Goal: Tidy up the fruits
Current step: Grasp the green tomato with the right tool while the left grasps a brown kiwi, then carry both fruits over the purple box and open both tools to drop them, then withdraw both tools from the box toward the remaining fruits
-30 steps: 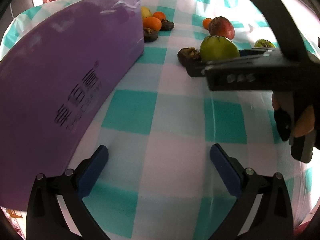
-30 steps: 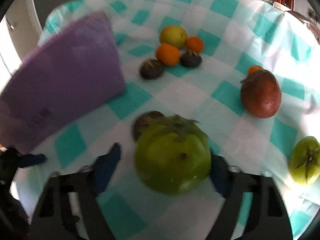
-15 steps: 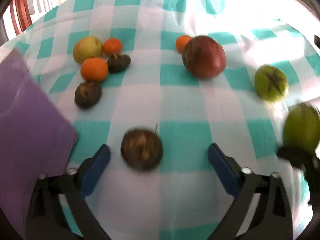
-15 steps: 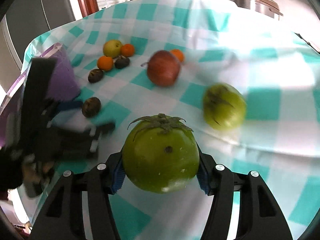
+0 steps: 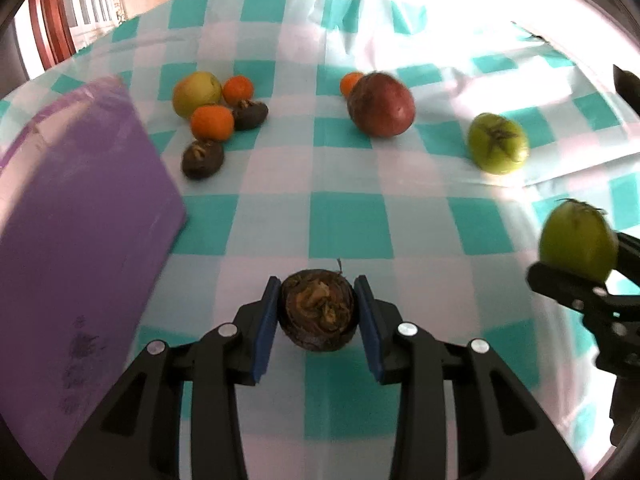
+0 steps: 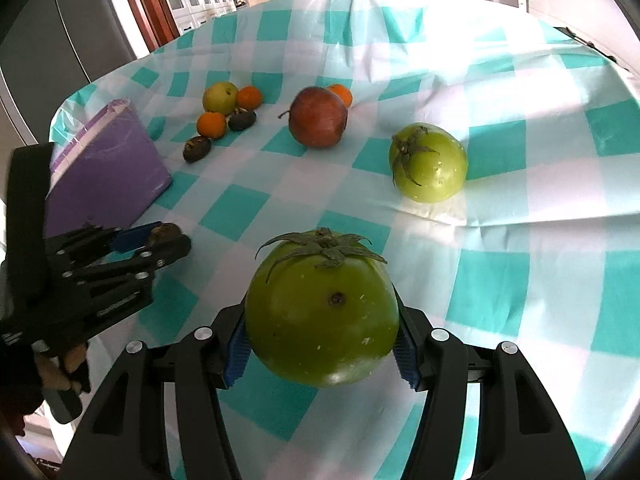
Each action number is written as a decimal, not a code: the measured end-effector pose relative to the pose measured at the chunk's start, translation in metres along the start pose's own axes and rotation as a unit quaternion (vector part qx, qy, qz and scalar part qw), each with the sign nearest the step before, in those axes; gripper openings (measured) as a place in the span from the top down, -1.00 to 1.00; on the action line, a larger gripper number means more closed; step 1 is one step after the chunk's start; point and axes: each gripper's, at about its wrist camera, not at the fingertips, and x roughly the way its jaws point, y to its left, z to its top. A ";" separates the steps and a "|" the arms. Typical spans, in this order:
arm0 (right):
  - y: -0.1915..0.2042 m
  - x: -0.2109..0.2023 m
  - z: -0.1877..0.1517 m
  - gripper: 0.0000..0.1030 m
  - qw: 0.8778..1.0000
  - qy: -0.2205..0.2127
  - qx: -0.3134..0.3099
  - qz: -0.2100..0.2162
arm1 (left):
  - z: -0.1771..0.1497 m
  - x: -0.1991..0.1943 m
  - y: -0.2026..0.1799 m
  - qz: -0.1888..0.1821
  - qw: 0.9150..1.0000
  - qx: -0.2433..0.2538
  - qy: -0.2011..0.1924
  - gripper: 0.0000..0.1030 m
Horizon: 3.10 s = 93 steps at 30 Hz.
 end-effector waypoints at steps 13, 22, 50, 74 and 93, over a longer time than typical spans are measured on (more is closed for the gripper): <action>0.088 -0.094 0.006 -0.12 0.998 -0.053 -0.033 0.009 | -0.016 -0.147 0.024 0.025 0.997 -0.006 -0.078 0.27; 0.172 -0.152 0.000 -0.12 0.992 -0.102 -0.065 0.025 | -0.040 -0.245 0.075 0.056 0.989 -0.011 -0.140 0.26; 0.275 -0.088 0.053 -0.12 0.983 -0.053 -0.120 0.131 | -0.078 -0.246 0.200 0.130 0.979 -0.138 -0.078 0.26; 0.400 0.181 0.191 -0.12 0.931 0.201 -0.303 0.043 | -0.025 -0.053 0.336 0.144 0.920 -0.328 0.160 0.26; 0.409 0.193 0.203 -0.39 0.938 0.215 -0.269 0.034 | -0.011 -0.061 0.322 0.114 0.923 -0.338 0.146 -0.64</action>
